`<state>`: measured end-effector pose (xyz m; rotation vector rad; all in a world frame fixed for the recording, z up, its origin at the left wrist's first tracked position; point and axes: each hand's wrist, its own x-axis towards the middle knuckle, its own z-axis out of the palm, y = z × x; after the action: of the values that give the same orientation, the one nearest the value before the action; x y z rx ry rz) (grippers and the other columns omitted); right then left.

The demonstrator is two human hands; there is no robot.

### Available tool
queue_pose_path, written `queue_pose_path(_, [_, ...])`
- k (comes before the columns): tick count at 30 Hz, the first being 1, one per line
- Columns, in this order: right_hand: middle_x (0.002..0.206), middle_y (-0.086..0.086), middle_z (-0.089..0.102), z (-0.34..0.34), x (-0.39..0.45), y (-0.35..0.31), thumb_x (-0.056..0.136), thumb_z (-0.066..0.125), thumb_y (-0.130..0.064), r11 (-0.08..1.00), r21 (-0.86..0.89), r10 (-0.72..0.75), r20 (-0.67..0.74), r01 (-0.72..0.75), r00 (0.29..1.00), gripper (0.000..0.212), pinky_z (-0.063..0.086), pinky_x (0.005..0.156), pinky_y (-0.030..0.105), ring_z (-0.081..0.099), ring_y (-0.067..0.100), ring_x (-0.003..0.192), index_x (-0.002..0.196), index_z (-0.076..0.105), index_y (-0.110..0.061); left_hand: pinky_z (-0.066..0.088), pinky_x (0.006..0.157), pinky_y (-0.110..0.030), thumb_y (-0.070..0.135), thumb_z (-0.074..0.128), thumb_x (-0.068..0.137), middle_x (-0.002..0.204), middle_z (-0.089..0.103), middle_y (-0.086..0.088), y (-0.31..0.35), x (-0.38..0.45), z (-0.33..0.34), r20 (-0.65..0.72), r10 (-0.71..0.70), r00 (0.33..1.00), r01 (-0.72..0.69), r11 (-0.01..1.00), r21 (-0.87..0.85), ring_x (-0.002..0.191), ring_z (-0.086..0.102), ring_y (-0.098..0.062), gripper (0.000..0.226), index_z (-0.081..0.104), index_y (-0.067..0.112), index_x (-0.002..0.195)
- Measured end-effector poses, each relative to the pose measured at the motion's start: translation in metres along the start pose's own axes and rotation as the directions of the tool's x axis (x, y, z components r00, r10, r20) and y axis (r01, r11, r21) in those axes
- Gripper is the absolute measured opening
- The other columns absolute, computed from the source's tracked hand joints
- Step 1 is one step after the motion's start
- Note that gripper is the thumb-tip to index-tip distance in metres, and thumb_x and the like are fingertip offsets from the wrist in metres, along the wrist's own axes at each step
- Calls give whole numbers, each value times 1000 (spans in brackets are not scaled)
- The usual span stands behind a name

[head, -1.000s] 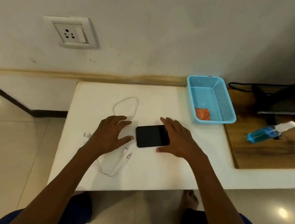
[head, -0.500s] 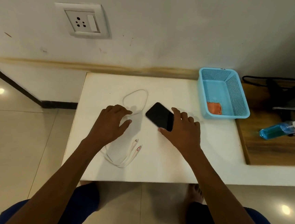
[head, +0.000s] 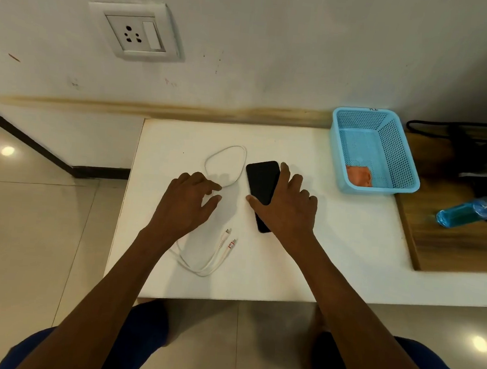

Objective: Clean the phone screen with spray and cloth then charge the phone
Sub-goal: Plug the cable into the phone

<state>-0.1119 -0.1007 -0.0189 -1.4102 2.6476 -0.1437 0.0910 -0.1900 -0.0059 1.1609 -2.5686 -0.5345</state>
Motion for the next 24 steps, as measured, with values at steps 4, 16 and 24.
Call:
queue_pose_path(4, [135,11,43,0,3,0,78,46,-83,1000,4,2,17,-2,1000,105,43,71,37,62,27,83,154,12,-18,38,72,-29,31,64,91,82,62,7,2,-1,-3,45,14,999,-12,999,-40,76,48,-15,12,72,22,94])
queue_pose_path(16, [96,1,63,-18,2,9,94,62,-35,815,226,-530,-84,534,844,21,49,75,43,54,24,90,108,71,-22,32,50,-21,43,53,96,80,65,13,-32,-6,-28,-121,-290,949,276,954,-117,55,50,-1,22,65,26,89])
queue_pose_path(24, [114,-14,62,-1,-34,-35,89,66,-48,615,345,-788,236,709,569,25,37,94,37,46,13,116,111,70,-39,32,62,-16,32,57,96,94,68,7,-57,-20,-30,-59,-201,978,199,979,-43,78,55,-9,16,70,22,98])
